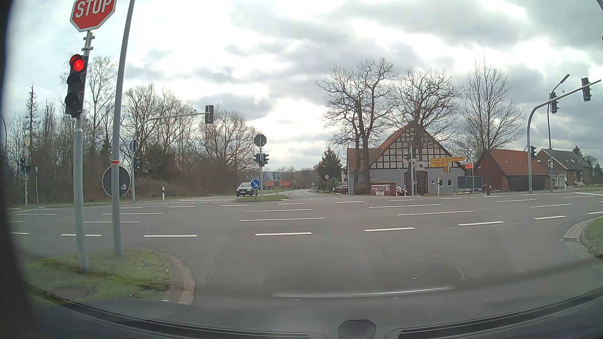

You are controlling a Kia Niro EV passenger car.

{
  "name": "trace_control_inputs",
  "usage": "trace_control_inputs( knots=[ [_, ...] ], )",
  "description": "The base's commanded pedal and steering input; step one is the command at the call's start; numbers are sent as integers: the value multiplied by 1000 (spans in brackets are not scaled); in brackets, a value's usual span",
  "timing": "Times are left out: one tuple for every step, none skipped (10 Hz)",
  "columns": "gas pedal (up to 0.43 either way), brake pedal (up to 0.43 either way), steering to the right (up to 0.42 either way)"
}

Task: Follow the waypoints while adhering to traffic rules and regulations

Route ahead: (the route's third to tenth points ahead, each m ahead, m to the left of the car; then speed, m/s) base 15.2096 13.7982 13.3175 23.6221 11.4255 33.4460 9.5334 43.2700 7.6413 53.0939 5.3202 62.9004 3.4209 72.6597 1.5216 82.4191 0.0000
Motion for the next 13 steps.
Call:
trace_control_inputs(
  knots=[
    [0,238,-2],
    [0,238,-2],
    [0,238,-2],
    [0,238,-2],
    [0,238,-2],
    [0,238,-2],
    [0,232,-2],
    [0,238,-2],
    [0,238,-2],
    [0,232,-2],
    [0,238,-2],
    [0,238,-2],
    [0,238,-2]
  ],
)
